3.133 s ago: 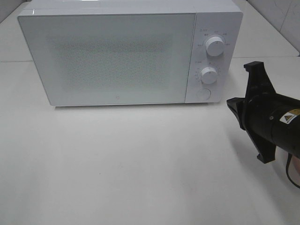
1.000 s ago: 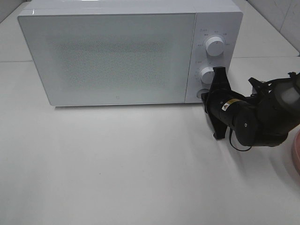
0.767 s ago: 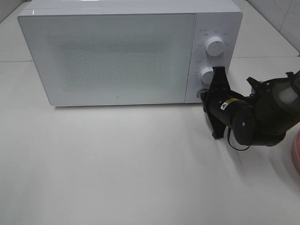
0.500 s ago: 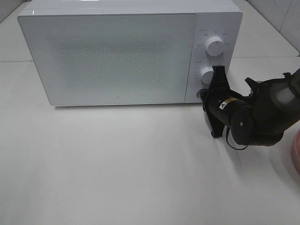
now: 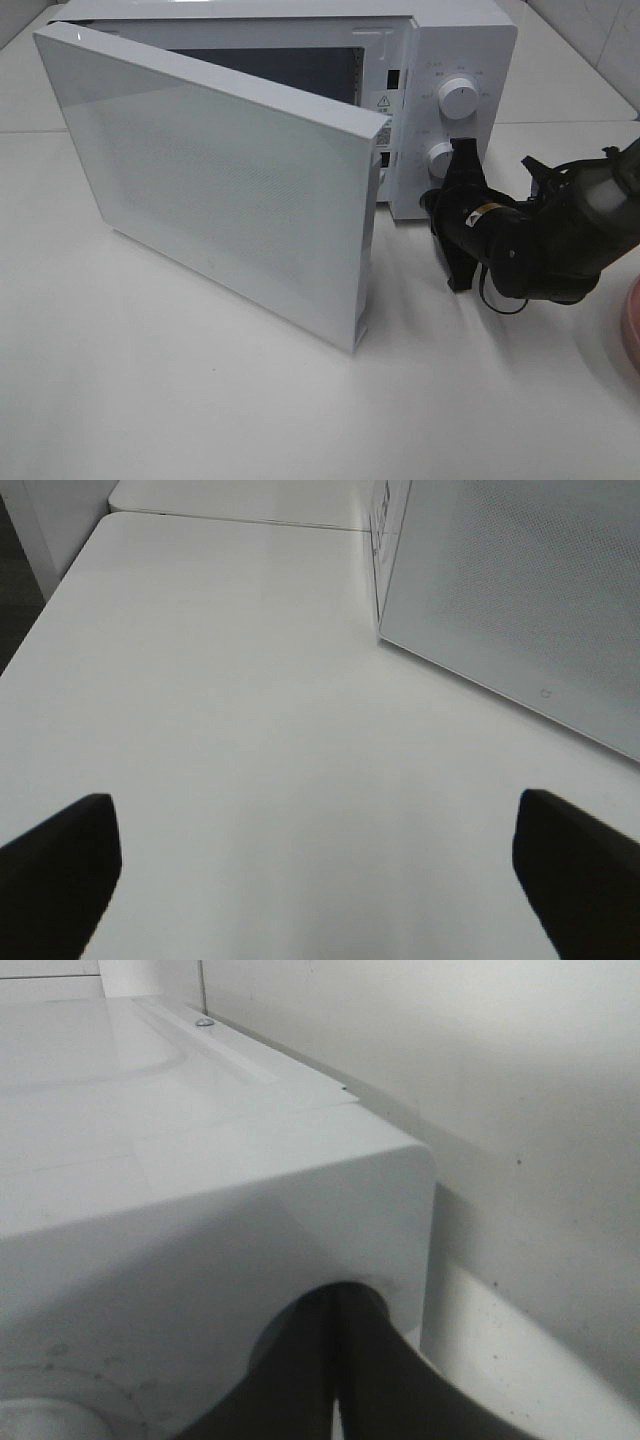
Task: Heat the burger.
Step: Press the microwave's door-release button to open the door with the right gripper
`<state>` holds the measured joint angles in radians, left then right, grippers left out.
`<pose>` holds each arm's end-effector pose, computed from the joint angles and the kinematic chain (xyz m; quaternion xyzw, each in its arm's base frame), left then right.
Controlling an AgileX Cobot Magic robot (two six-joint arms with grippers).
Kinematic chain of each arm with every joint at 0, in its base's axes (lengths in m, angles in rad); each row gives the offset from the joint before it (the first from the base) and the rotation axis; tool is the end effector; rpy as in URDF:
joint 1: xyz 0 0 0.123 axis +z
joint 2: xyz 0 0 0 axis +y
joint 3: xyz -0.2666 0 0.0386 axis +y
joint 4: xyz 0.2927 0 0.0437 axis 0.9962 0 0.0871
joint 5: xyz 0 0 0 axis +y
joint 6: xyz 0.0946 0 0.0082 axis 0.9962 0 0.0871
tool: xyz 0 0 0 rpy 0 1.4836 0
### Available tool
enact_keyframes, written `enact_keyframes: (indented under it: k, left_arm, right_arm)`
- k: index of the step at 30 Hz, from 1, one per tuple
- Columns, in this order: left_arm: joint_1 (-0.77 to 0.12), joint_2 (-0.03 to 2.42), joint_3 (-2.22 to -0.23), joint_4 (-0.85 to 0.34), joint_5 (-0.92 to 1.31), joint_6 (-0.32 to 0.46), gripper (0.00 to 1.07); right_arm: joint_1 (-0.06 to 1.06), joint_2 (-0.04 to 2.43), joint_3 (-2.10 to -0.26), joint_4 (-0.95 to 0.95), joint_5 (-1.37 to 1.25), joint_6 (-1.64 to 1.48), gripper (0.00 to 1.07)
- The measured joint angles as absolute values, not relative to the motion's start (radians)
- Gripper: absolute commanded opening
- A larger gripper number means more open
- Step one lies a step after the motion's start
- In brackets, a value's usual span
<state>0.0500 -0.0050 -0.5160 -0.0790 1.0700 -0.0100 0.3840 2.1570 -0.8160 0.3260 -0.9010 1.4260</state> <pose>0.0504 -0.0041 0.3017 -0.0234 0.8492 -0.0289 0.5268 0.3559 0.1181 0.0146 0.5376 0.6246 0.4151 0.3854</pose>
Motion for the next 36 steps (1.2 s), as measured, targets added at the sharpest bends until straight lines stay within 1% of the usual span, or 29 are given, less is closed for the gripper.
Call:
enact_keyframes:
  k: [13, 23, 31, 36]
  left_arm:
    - [0.05, -0.005, -0.516, -0.079, 1.07, -0.01, 1.01]
    - [0.05, -0.005, -0.516, -0.079, 1.07, -0.01, 1.01]
    - [0.05, -0.005, -0.516, -0.079, 1.07, -0.01, 1.01]
    - [0.05, -0.005, -0.516, -0.079, 1.07, -0.01, 1.01]
  right_arm:
    - [0.383, 2.138, -0.828, 0.329, -0.835, 1.427, 0.0]
    - [0.417, 2.137, -0.834, 0.41, -0.837, 1.431, 0.0]
    - [0.435, 2.104, -0.774, 0.419, -0.923, 1.433, 0.0]
    - [0.44, 2.042, -0.709, 0.411, -0.984, 1.434, 0.0]
